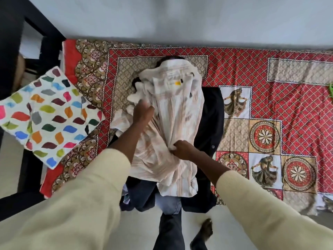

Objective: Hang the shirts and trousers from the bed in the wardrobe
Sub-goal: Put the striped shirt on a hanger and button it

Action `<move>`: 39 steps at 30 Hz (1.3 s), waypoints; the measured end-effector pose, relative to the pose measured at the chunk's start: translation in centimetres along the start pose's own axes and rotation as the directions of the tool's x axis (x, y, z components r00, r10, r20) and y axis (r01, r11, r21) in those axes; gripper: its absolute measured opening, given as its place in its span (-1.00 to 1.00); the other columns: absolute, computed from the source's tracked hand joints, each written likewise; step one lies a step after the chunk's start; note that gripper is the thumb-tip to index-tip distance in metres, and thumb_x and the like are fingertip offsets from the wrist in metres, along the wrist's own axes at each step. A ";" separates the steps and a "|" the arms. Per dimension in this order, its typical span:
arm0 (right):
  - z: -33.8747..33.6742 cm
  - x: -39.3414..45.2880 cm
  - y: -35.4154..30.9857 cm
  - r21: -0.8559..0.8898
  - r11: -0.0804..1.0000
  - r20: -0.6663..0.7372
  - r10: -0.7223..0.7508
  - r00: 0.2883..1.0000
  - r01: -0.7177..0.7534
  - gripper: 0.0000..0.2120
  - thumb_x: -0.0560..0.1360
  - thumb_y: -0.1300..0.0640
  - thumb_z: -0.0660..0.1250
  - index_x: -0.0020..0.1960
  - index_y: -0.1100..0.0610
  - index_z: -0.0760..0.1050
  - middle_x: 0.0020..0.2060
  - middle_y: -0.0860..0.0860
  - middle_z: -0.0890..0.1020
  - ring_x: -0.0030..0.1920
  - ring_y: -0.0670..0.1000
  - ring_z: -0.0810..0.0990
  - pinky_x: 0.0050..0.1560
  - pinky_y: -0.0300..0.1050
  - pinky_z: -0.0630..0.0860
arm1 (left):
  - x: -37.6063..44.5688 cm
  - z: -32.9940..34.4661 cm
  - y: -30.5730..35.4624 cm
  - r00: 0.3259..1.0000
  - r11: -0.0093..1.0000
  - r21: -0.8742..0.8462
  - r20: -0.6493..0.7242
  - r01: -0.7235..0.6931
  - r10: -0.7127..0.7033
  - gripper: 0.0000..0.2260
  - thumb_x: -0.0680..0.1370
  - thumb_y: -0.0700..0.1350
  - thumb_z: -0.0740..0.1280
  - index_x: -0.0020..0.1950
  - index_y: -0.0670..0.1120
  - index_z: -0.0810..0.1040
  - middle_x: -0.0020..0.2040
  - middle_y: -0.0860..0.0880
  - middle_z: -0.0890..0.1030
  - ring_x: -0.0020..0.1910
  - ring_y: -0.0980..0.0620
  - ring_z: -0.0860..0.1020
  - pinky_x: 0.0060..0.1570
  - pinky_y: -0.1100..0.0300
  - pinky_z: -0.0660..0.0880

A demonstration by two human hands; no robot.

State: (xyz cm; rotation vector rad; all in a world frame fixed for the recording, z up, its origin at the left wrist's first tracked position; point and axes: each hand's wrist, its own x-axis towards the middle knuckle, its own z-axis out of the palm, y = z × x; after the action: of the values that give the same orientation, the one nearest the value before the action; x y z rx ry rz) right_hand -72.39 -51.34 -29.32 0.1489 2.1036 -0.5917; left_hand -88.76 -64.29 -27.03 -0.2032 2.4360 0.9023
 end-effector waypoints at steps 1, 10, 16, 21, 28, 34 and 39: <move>0.4 -0.4 0.7 -0.029 0.999 0.083 0.034 0.996 -0.031 -0.63 0.61 0.02 0.23 0.27 0.27 0.48 0.20 0.21 0.54 0.22 0.23 0.53 0.12 0.00 0.46 | 1.2 0.3 0.6 0.999 0.999 0.042 0.039 -0.016 0.014 -0.67 0.53 -0.13 0.31 0.27 -0.19 0.43 0.12 -0.18 0.56 0.05 -0.15 0.54 -0.12 0.11 0.43; -6.8 1.5 3.4 -0.153 0.947 0.056 0.293 0.954 -0.282 -0.62 0.48 0.03 0.41 0.23 0.17 0.50 0.12 0.05 0.59 0.20 0.15 0.56 0.10 -0.04 0.47 | 5.4 3.6 3.3 0.947 0.892 0.368 -0.077 -0.264 0.311 -0.35 0.55 -0.03 0.32 0.57 -0.12 0.14 0.53 -0.20 0.19 0.50 -0.23 0.14 0.40 -0.11 0.19; -14.1 5.2 2.8 0.208 0.978 -0.626 0.135 0.768 -0.002 -0.68 0.51 0.27 0.21 0.26 0.23 0.43 0.20 0.20 0.50 0.21 0.25 0.48 0.11 0.11 0.49 | 12.2 2.4 7.1 0.922 0.780 0.520 0.339 -0.348 0.185 -0.18 0.54 -0.05 0.33 0.61 0.03 -0.15 0.62 -0.12 -0.01 0.57 -0.23 -0.06 0.52 -0.14 -0.08; -14.9 6.8 2.7 0.097 0.995 -0.639 0.069 0.766 -0.009 -0.66 0.51 0.32 0.20 0.28 0.27 0.41 0.23 0.21 0.47 0.23 0.25 0.45 0.08 0.13 0.49 | 13.5 3.6 5.8 0.901 0.700 0.635 0.433 -0.328 0.030 -0.44 0.39 0.15 0.39 0.32 -0.09 0.48 0.33 -0.21 0.49 0.33 -0.28 0.41 0.30 -0.11 0.39; -16.0 7.7 2.8 -0.269 0.963 -0.654 -0.204 0.729 0.029 -0.28 0.51 0.16 0.36 0.57 0.02 0.11 0.55 0.09 0.14 0.51 0.22 0.10 0.40 0.19 0.17 | 7.7 0.9 5.3 0.736 0.633 0.381 0.266 -0.674 0.623 -0.69 0.60 -0.05 0.28 0.29 -0.17 0.47 0.01 -0.29 0.64 -0.03 -0.29 0.60 -0.12 -0.04 0.49; -18.5 5.2 -0.5 -0.432 0.895 -0.615 -0.380 0.691 0.108 -0.59 0.51 0.18 0.30 0.36 0.06 0.46 0.39 0.05 0.46 0.44 0.13 0.28 0.40 0.10 0.15 | 3.7 -4.5 7.4 0.639 0.492 0.422 0.362 -0.761 0.679 -0.66 0.53 0.02 0.38 0.20 -0.15 0.48 -0.02 -0.19 0.63 -0.14 -0.18 0.60 -0.18 0.06 0.51; -19.5 -2.8 -1.0 -0.229 0.959 -0.797 -0.282 0.535 0.165 -0.66 0.50 0.34 0.19 0.27 0.28 0.42 -0.06 0.28 0.64 -0.06 0.29 0.58 0.02 0.01 0.34 | -1.2 -7.8 8.6 0.696 0.475 0.531 0.367 -0.702 0.618 -0.58 0.57 0.09 0.33 0.39 -0.05 0.48 0.19 -0.19 0.52 0.10 -0.20 0.55 0.03 -0.02 0.50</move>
State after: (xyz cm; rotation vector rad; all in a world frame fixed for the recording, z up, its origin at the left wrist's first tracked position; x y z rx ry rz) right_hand -85.79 -42.85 -17.64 0.0845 3.1321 -0.5959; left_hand -93.72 -62.77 -16.58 1.1105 2.5365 0.2488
